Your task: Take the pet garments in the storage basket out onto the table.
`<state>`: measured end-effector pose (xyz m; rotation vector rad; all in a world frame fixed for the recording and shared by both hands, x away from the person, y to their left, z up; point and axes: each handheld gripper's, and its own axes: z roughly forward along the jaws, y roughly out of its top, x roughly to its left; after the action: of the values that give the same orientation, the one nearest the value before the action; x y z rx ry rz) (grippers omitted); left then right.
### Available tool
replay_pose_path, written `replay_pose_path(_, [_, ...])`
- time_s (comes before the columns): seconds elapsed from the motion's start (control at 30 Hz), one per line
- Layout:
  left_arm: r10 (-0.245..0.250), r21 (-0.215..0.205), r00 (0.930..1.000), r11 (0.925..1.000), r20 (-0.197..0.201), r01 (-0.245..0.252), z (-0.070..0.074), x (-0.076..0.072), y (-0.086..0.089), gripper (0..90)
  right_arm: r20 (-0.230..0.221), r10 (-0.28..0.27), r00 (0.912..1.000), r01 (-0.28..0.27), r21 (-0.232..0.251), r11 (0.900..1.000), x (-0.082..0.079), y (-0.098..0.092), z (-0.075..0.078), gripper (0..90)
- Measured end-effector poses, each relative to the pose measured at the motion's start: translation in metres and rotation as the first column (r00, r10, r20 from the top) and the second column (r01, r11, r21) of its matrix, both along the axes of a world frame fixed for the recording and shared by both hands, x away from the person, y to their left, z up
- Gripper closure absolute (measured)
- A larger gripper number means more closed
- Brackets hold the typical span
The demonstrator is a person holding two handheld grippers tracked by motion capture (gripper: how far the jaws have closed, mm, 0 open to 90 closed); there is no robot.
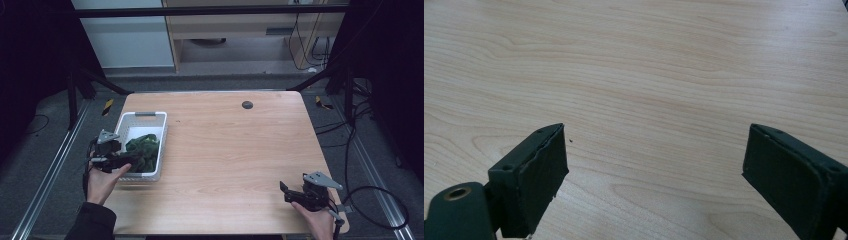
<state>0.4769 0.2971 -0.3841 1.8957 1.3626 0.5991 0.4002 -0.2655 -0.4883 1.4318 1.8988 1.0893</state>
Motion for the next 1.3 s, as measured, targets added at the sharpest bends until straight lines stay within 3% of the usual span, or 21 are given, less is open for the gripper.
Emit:
replay_pose_path(0.73, [-0.009,0.054,0.994,0.9984,-0.109,0.015,0.0,0.027,-0.001,13.5,-0.011,0.012,0.9999,-0.012,-0.003,1.0,0.001,0.001,-0.001,10.2])
replay_pose_path(1.3, [-0.018,0.084,0.981,0.9958,-0.193,0.035,-0.006,0.046,-0.007,12.6,-0.012,0.014,0.9998,-0.014,-0.013,1.0,0.002,0.001,-0.002,10.0])
